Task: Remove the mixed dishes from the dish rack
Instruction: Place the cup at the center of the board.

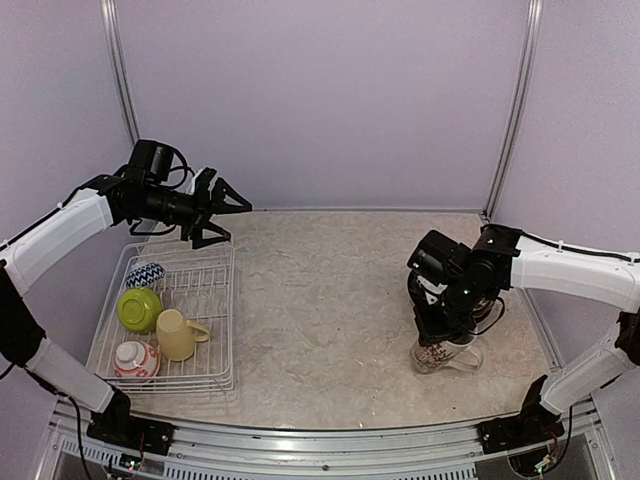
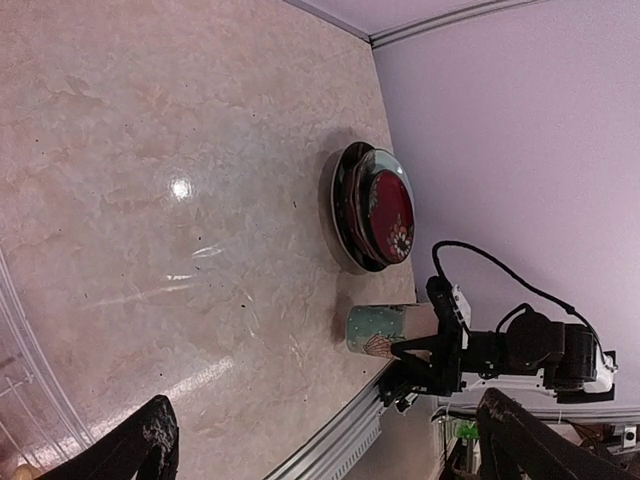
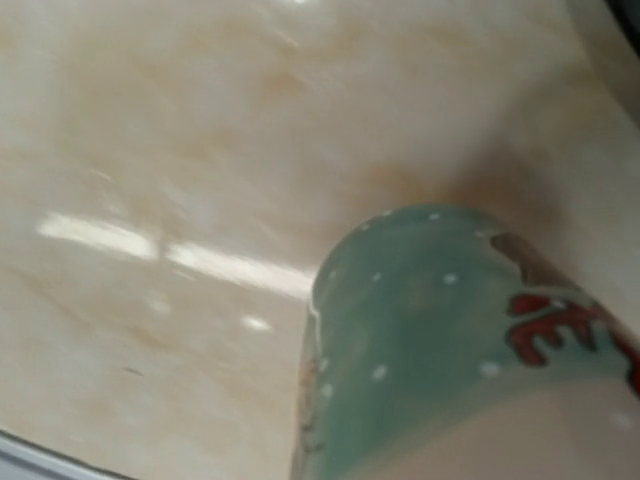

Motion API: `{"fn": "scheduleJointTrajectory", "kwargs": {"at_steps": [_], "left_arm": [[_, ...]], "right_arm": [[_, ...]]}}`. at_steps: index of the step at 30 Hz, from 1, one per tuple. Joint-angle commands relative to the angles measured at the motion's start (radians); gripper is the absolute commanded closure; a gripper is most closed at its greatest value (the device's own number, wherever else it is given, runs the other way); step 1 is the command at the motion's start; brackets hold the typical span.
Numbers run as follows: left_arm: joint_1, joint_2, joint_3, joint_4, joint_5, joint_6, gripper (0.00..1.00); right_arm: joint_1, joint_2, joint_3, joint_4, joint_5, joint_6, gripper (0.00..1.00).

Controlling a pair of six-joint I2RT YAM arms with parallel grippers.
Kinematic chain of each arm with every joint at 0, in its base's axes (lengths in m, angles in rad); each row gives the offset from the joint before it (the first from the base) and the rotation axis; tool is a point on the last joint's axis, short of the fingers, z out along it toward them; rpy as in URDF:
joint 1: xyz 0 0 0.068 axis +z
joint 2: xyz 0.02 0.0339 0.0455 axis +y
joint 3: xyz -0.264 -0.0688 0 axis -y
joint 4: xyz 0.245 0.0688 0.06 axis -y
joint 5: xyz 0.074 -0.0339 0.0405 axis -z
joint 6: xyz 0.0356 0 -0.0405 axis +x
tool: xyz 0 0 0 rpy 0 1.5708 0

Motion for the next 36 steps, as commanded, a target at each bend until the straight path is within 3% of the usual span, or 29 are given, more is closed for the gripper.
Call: {"fn": "scheduleJointTrajectory", "kwargs": {"at_steps": [1, 16, 18, 22, 29, 33, 36], "left_arm": [[0.001, -0.03, 0.03, -0.066, -0.026, 0.045, 0.01], [0.003, -0.147, 0.048, -0.27, -0.282, 0.15, 0.01], [0.002, -0.167, 0.034, -0.279, -0.317, 0.15, 0.01], [0.005, -0.196, 0.022, -0.322, -0.405, 0.157, 0.01], [0.036, -0.214, -0.008, -0.399, -0.609, 0.225, 0.01], [0.069, -0.214, -0.007, -0.43, -0.696, 0.24, 0.01], [0.091, -0.221, -0.012, -0.451, -0.68, 0.224, 0.01]], "right_arm": [[0.006, -0.033, -0.003, -0.129, 0.13, 0.086, 1.0], [0.005, -0.017, -0.126, -0.088, 0.169, 0.117, 0.98], [0.005, -0.024, -0.133, -0.073, 0.17, 0.118, 0.92], [0.006, -0.028, -0.117, -0.072, 0.172, 0.118, 0.63], [0.005, -0.085, -0.083, -0.048, 0.164, 0.101, 0.28], [0.006, -0.109, -0.055, -0.05, 0.164, 0.084, 0.18], [0.004, -0.133, -0.03, -0.049, 0.166, 0.073, 0.15]]}}
